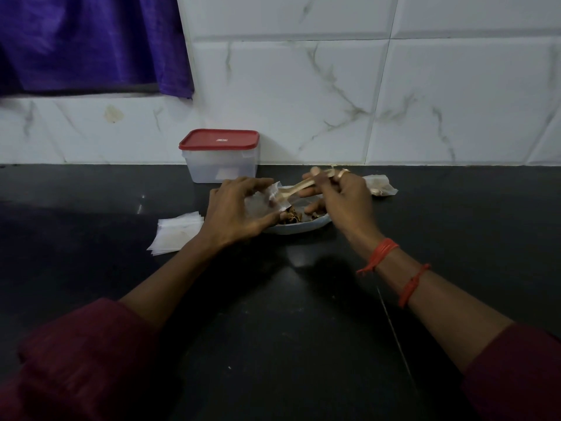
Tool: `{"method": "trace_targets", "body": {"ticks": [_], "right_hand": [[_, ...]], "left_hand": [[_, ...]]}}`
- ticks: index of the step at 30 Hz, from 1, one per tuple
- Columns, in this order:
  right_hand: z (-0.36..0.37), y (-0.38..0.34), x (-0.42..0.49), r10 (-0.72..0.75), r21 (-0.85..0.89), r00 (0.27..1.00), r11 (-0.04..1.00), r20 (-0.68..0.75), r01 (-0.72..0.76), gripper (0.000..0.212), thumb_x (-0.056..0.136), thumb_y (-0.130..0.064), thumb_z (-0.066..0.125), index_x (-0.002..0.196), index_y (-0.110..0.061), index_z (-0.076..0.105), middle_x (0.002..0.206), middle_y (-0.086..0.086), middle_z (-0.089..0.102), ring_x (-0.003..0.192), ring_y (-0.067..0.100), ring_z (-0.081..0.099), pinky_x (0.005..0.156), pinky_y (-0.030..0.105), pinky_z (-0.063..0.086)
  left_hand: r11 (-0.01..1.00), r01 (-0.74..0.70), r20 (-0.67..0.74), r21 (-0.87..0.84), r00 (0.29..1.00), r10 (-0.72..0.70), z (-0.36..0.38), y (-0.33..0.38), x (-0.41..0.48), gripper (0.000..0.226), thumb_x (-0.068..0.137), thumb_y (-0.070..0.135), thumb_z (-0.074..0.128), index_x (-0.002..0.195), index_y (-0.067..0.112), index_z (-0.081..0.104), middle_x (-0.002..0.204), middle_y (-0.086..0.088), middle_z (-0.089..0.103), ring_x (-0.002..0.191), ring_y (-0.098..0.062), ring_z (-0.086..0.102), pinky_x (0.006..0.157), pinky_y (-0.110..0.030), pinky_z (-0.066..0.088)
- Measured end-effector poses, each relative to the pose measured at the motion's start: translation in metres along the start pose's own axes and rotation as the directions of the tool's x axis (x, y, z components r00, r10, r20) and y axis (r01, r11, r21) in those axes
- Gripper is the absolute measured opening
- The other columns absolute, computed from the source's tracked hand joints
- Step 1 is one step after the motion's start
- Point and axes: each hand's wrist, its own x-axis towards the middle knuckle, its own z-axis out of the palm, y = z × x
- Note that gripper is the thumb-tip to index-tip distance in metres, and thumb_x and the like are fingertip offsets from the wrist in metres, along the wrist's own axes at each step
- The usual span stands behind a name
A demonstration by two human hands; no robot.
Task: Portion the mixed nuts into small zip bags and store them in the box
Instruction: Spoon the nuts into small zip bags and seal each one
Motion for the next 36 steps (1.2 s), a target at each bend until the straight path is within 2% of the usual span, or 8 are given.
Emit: {"method": "trace_targets", "body": {"ticks": [4, 7, 10, 18, 23, 28, 32, 36], "right_hand": [[0.0, 0.001, -0.004, -0.272, -0.204, 0.934, 0.925, 0.231, 0.319, 0.016, 0.096, -0.024, 0.068, 0.11, -0.02, 0.075, 0.093, -0.006, 0.077, 0.068, 0.009, 0.074, 0.066, 0.032, 0.062], [-0.004, 0.0, -0.003, -0.387, -0.282, 0.878, 0.841, 0.281, 0.461, 0.019, 0.095, -0.022, 0.069, 0.113, -0.026, 0.075, 0.104, -0.013, 0.075, 0.083, 0.003, 0.073, 0.071, 0.034, 0.062], [-0.008, -0.001, 0.0, -0.372, -0.209, 0.899, 0.884, 0.23, 0.419, 0.018, 0.096, -0.017, 0.067, 0.112, -0.02, 0.074, 0.105, -0.01, 0.075, 0.082, 0.004, 0.073, 0.071, 0.033, 0.062], [-0.016, -0.003, 0.008, -0.196, 0.002, 0.977, 0.98, -0.085, 0.197, 0.016, 0.097, -0.022, 0.066, 0.104, -0.01, 0.073, 0.083, -0.001, 0.077, 0.059, 0.014, 0.071, 0.064, 0.028, 0.059], [-0.023, 0.009, 0.017, -0.143, -0.129, 0.966, 0.985, -0.216, 0.117, 0.016, 0.097, -0.026, 0.065, 0.092, -0.013, 0.073, 0.074, -0.005, 0.076, 0.057, 0.015, 0.072, 0.068, 0.041, 0.061], [-0.03, 0.02, 0.016, -0.263, -0.462, 0.958, 0.868, -0.114, 0.183, 0.021, 0.096, -0.034, 0.063, 0.088, -0.018, 0.074, 0.075, -0.003, 0.075, 0.067, 0.011, 0.072, 0.074, 0.04, 0.059], [-0.034, 0.023, 0.015, -0.401, -0.586, 0.901, 0.696, 0.164, 0.416, 0.015, 0.095, -0.026, 0.065, 0.103, -0.018, 0.075, 0.092, 0.0, 0.075, 0.076, 0.011, 0.069, 0.074, 0.036, 0.06], [-0.032, 0.025, 0.014, -0.41, -0.637, 0.89, 0.636, 0.198, 0.435, 0.015, 0.096, -0.021, 0.064, 0.103, -0.014, 0.074, 0.089, 0.003, 0.075, 0.076, 0.011, 0.067, 0.075, 0.032, 0.058]], "left_hand": [[0.996, -0.01, -0.06, -0.093, 0.998, 0.005, -0.003, 0.007, 0.0, 0.068, 0.073, 0.05, 0.079, 0.131, 0.018, 0.063, 0.118, 0.003, 0.066, 0.102, -0.003, 0.057, 0.093, -0.026, 0.05], [0.992, 0.006, -0.047, -0.124, 0.999, -0.012, -0.005, 0.007, 0.0, 0.067, 0.074, 0.041, 0.084, 0.132, 0.016, 0.061, 0.122, 0.003, 0.065, 0.105, -0.001, 0.058, 0.091, -0.015, 0.047], [0.989, 0.017, -0.035, -0.149, 0.999, -0.023, -0.006, 0.007, 0.0, 0.069, 0.072, 0.04, 0.085, 0.132, 0.017, 0.061, 0.121, 0.006, 0.064, 0.103, 0.002, 0.057, 0.085, -0.006, 0.044], [0.984, 0.055, -0.087, -0.169, 0.994, -0.071, -0.006, 0.0, 0.003, 0.068, 0.072, 0.038, 0.085, 0.132, 0.016, 0.061, 0.122, 0.001, 0.066, 0.107, -0.009, 0.06, 0.086, -0.016, 0.05], [0.972, 0.101, -0.118, -0.214, 0.985, -0.128, -0.004, -0.006, 0.006, 0.067, 0.072, 0.042, 0.084, 0.131, 0.016, 0.062, 0.122, 0.001, 0.067, 0.107, -0.009, 0.061, 0.077, -0.009, 0.045], [0.969, 0.102, -0.11, -0.227, 0.985, -0.13, -0.003, -0.008, 0.006, 0.067, 0.073, 0.042, 0.084, 0.131, 0.017, 0.061, 0.122, 0.001, 0.067, 0.108, -0.01, 0.062, 0.08, -0.011, 0.047], [0.969, 0.102, -0.103, -0.225, 0.986, -0.127, -0.002, -0.009, 0.006, 0.066, 0.074, 0.04, 0.084, 0.131, 0.017, 0.061, 0.123, 0.002, 0.066, 0.107, -0.009, 0.061, 0.078, -0.009, 0.047], [0.97, 0.104, -0.103, -0.222, 0.986, -0.129, -0.002, -0.009, 0.007, 0.065, 0.074, 0.039, 0.084, 0.131, 0.016, 0.061, 0.124, 0.001, 0.066, 0.108, -0.01, 0.062, 0.079, -0.008, 0.048]]}}
